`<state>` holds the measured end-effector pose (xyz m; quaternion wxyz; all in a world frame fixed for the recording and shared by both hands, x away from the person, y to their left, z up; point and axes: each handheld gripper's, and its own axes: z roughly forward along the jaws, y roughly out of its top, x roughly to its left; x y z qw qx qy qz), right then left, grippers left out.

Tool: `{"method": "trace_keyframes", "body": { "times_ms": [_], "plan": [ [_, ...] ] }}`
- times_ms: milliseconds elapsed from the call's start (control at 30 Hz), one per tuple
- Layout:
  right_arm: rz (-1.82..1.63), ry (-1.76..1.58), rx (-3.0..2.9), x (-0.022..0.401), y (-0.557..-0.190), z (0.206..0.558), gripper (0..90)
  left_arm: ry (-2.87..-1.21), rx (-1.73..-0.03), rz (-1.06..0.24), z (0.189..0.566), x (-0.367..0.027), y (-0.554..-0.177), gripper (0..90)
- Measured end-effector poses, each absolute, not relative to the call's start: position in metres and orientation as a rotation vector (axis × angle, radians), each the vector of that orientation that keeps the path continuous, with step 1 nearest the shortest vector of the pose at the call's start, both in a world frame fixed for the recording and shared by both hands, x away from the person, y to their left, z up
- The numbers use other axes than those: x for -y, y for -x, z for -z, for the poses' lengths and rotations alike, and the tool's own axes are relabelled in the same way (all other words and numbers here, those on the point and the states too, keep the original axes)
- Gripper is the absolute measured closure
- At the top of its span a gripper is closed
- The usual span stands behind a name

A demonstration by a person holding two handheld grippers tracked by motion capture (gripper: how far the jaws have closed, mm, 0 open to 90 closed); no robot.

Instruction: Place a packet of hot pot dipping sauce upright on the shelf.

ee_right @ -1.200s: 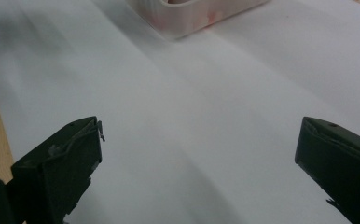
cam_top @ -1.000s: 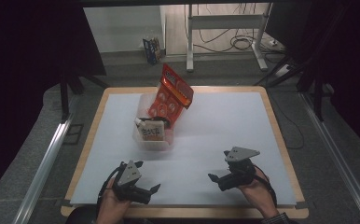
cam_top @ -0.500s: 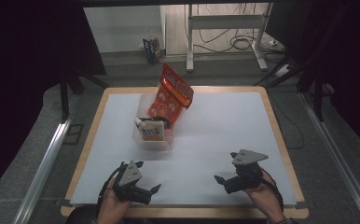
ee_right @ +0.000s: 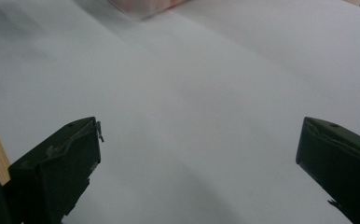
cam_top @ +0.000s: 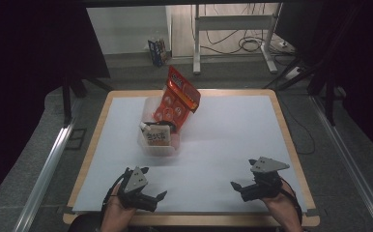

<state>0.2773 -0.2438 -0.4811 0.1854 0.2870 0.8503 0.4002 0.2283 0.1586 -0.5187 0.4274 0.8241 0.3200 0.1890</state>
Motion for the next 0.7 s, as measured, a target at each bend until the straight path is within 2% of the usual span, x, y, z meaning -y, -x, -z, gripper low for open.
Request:
{"method": "trace_keyframes", "body": {
  "times_ms": [700],
  "plan": [
    [-1.09,-0.952,-2.309,0.282,-0.262,0.488,0.0,-2.071,-0.799,-0.472,0.52,-0.157,-0.229,0.8]
  ]
}}
